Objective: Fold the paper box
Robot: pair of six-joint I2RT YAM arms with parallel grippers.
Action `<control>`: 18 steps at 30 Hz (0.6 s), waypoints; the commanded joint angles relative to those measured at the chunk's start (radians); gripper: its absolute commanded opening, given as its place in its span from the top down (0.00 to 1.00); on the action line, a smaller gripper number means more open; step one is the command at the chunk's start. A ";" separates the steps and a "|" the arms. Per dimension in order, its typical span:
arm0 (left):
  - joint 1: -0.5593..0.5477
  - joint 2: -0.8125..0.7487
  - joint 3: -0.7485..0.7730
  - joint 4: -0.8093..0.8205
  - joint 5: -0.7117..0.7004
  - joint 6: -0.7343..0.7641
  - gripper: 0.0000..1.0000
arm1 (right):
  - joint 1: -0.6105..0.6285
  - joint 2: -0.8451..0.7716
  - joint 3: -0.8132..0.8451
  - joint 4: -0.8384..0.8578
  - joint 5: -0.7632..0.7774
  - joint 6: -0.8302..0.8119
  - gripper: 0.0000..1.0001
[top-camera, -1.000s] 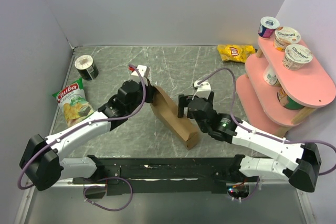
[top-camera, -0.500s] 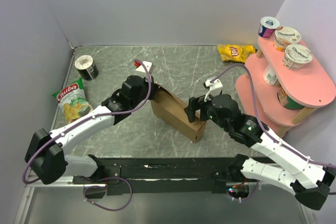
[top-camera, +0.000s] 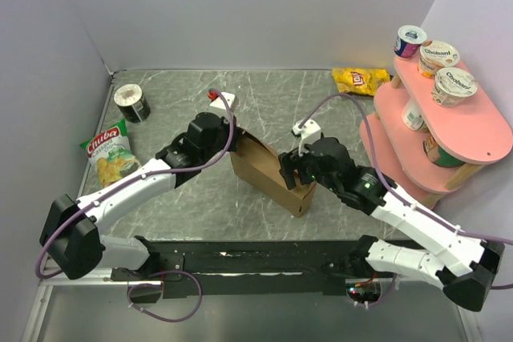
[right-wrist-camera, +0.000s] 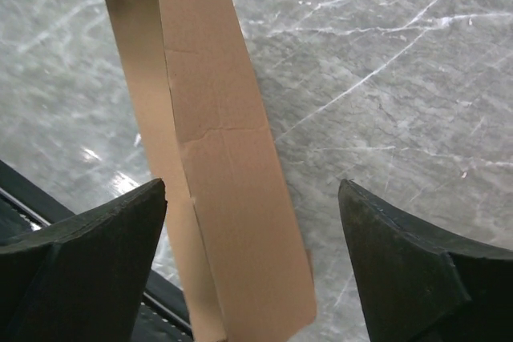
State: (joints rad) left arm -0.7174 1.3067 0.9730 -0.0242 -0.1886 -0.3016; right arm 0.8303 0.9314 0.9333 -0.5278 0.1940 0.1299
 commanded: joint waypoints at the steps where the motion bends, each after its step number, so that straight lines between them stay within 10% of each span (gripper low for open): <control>1: -0.001 0.052 -0.010 -0.227 0.028 0.028 0.99 | -0.014 0.065 0.062 0.054 -0.007 -0.049 0.16; 9: -0.001 0.062 0.010 -0.227 0.023 0.038 0.95 | -0.033 0.121 0.102 0.045 0.007 -0.046 0.52; 18: -0.001 0.043 0.102 -0.263 0.017 0.056 0.35 | -0.111 0.132 0.081 0.046 -0.065 -0.052 0.68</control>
State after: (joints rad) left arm -0.7090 1.3483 1.0393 -0.1528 -0.2020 -0.2584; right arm 0.7521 1.0595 0.9901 -0.5072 0.1650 0.0841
